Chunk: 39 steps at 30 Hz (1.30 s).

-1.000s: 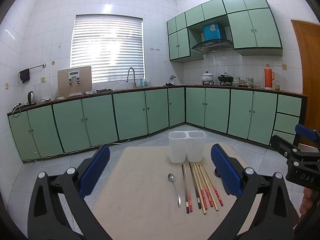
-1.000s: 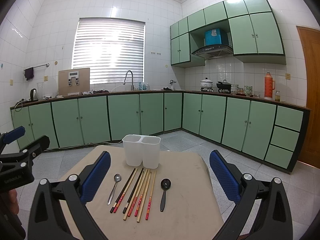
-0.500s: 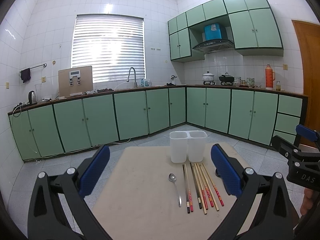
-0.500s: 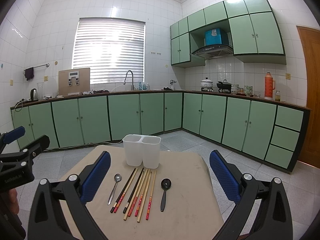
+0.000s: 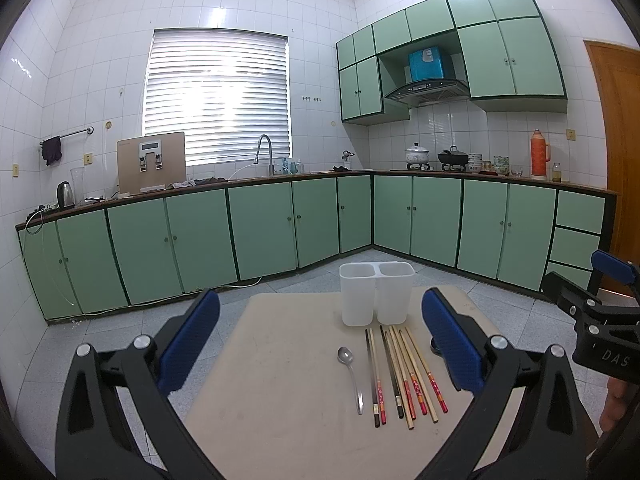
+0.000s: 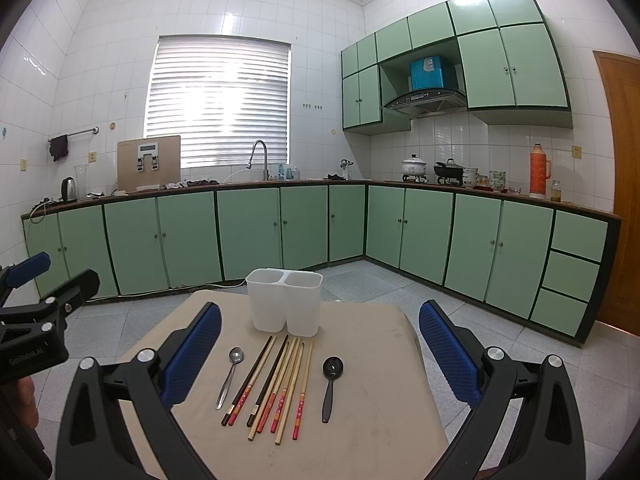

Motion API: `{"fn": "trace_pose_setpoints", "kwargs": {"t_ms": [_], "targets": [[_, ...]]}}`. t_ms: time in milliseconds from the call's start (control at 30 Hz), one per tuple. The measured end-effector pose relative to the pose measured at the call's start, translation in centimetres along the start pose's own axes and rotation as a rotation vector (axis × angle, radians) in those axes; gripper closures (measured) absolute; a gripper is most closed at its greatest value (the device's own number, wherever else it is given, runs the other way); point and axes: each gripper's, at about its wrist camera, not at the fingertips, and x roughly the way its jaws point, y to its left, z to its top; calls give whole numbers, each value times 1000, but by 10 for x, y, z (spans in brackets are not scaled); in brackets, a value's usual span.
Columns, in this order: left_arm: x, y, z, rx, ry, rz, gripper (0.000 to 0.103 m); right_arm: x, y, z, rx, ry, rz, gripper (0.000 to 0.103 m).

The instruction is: Organize utensils

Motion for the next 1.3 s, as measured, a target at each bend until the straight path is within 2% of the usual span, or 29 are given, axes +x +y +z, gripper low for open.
{"fn": "trace_pose_setpoints", "kwargs": {"t_ms": [933, 1167, 1300], "targets": [[0, 5, 3, -3, -1, 6, 5, 1, 5, -1, 1, 5, -1, 6], [7, 8, 2, -5, 17, 13, 5, 9, 3, -3, 3, 23, 2, 6], [17, 6, -2, -3, 41, 23, 5, 25, 0, -7, -13, 69, -35, 6]]}}
